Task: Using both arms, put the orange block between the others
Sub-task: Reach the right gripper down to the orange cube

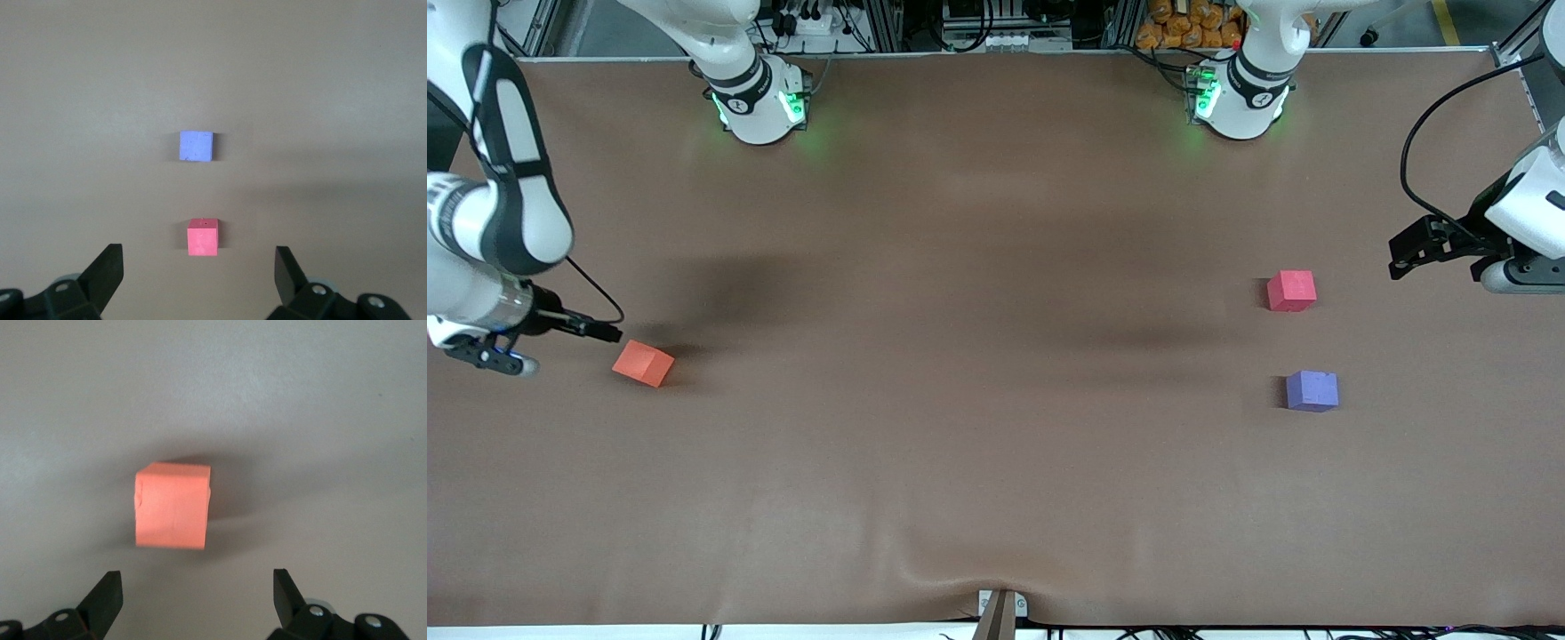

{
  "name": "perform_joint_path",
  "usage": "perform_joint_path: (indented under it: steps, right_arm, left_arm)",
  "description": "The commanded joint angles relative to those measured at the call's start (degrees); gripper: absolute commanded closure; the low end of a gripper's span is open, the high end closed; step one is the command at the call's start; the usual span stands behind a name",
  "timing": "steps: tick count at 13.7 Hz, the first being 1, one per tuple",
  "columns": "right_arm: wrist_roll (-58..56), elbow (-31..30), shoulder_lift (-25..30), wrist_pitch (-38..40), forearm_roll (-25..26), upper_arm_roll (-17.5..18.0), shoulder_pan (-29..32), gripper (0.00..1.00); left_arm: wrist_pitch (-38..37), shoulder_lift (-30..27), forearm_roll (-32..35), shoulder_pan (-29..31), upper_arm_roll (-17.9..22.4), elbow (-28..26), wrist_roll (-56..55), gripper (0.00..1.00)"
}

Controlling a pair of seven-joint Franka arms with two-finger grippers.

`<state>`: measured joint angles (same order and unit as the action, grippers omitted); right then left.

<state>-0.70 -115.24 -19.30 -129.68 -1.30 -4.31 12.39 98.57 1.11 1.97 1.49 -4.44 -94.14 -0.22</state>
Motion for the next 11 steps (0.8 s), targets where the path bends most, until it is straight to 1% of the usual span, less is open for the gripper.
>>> perform_joint_path:
  steps: [1,5,7,9,11]
  right_arm:
    - [0.1,1.2,-3.1,-3.1,-0.5,0.8,0.6,0.0]
    - [0.2,1.2,-5.7,-6.9,-0.6,0.9,0.0,0.0]
    - [0.2,1.4,-6.2,-7.9,-0.6,1.0,-0.1,0.0]
    - [0.4,2.2,-8.4,-8.8,-0.7,1.1,-0.5,0.0]
    - [0.3,2.3,-9.5,-10.2,-2.0,1.1,-1.0,0.0]
  left_arm:
    - [-0.9,-0.3,-1.1,0.1,-0.1,0.2,0.3,0.0]
    - [-0.9,-0.2,-1.1,0.1,-0.1,0.1,0.4,0.0]
    - [-1.0,-0.1,-1.1,0.1,-0.1,0.2,0.4,0.0]
    - [-0.9,-0.1,-1.1,0.1,-0.1,0.2,0.4,0.0]
    - [-1.0,-0.1,-1.1,0.1,0.0,0.1,1.5,0.0]
